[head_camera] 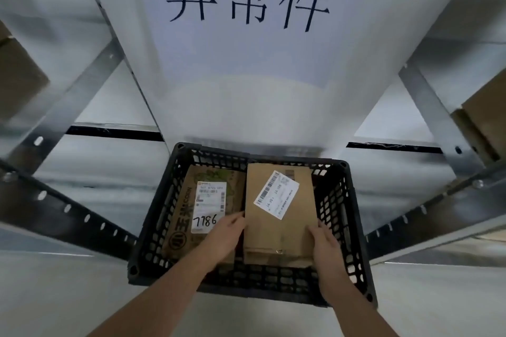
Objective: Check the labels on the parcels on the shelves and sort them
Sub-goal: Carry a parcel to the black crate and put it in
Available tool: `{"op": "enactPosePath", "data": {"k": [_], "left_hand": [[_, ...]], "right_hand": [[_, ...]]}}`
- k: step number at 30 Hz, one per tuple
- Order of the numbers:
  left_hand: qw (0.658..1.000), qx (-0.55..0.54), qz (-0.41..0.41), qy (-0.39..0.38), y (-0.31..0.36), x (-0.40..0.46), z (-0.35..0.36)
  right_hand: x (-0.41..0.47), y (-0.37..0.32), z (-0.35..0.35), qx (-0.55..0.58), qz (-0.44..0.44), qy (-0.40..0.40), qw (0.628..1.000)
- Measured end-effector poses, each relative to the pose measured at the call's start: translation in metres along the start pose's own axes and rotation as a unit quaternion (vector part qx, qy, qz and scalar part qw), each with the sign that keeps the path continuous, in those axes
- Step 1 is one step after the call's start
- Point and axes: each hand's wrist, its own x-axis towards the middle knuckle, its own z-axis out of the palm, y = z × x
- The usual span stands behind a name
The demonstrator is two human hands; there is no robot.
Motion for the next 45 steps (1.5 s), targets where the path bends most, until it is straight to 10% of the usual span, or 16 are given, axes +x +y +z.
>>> {"op": "enactPosePath", "data": {"k": [13, 37, 45], "left_hand": [[0.964, 0.234, 0.048, 0.112, -0.005, 0.048, -0.004], [0.99, 0.071, -0.058, 0.106, -0.027, 0.043, -0.014], [0.971, 0.186, -0.055, 0.139, 0.122, -0.061, -0.041]], "right_hand": [[0.037, 0.012, 0.01, -0.029, 0.042, -0.05, 0.997], [0.032, -0.006, 0.028, -0.121, 0.048, 0.004, 0.991], [-0.071, -0.145, 0.017, -0.27, 0.019, -0.067, 0.96]]}}
